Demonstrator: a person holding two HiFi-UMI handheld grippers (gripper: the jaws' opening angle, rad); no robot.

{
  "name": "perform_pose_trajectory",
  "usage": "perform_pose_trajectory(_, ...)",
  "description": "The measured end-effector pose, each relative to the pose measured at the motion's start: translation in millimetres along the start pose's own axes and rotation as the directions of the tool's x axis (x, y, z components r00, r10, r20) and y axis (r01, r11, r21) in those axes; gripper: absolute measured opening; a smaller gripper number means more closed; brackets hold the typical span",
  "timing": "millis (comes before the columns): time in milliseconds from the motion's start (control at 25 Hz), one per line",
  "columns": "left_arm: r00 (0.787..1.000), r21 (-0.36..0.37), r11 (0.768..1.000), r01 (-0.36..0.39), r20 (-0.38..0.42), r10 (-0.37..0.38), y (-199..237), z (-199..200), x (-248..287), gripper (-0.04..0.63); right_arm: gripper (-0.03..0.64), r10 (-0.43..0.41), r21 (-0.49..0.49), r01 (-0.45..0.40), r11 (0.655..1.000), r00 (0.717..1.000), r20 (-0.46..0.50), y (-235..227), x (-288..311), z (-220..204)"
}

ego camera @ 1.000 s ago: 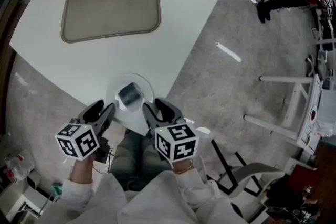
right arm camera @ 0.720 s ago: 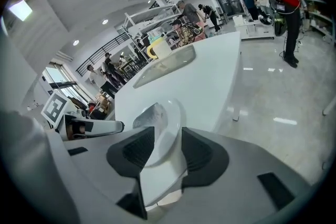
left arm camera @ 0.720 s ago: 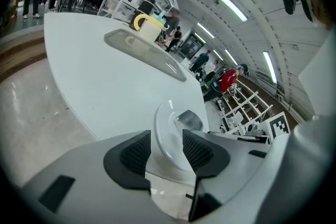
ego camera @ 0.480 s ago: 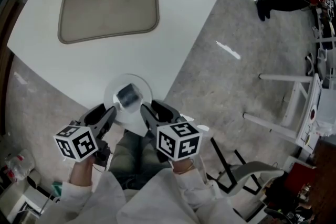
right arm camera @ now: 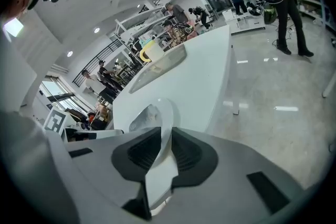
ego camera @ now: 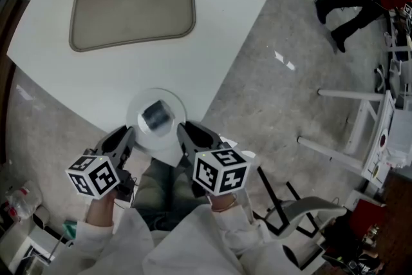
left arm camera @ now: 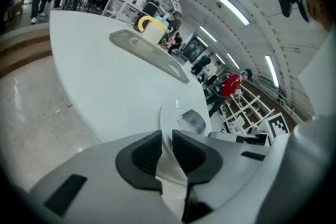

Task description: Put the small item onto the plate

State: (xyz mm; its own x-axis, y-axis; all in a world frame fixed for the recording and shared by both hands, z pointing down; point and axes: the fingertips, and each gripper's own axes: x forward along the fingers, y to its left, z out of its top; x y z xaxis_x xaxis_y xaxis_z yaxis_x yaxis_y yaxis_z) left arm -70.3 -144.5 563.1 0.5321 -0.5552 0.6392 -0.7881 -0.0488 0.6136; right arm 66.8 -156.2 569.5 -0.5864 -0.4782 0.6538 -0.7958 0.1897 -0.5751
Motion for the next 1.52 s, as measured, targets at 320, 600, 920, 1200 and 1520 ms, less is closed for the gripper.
perform_pose_trajectory(320, 1.000, -0.019, 1.000, -0.002, 0.030, 0.002, -2, 3, 2, 0.064, 0.067, -0.016, 0.015, 0.016, 1.000, 1.000, 0.023, -1, -3, -1)
perform_pose_trajectory(600, 0.999, -0.019, 0.999, -0.031, 0.033, 0.032, -2, -1, 2, 0.063, 0.064, -0.060, 0.027, 0.059, 0.998, 0.997, 0.042, -1, -5, -2)
perform_pose_trajectory(920, 0.999, -0.006, 1.000, -0.026, 0.046, 0.027, -14, -1, -4, 0.063, 0.061, -0.038, 0.039, 0.036, 0.999, 0.998, 0.047, -1, -16, 1)
perform_pose_trajectory(1200, 0.997, 0.032, 0.999, -0.033, 0.072, 0.030, -26, 9, -14, 0.064, 0.061, -0.010, 0.035, 0.009, 0.999, 0.998, 0.055, 6, -26, 6)
perform_pose_trajectory(1520, 0.993, 0.015, 0.999, -0.049, 0.106, 0.047, -41, 10, -16, 0.064, 0.061, 0.004, 0.004, -0.004, 1.000, 0.999, 0.050, 4, -37, 18)
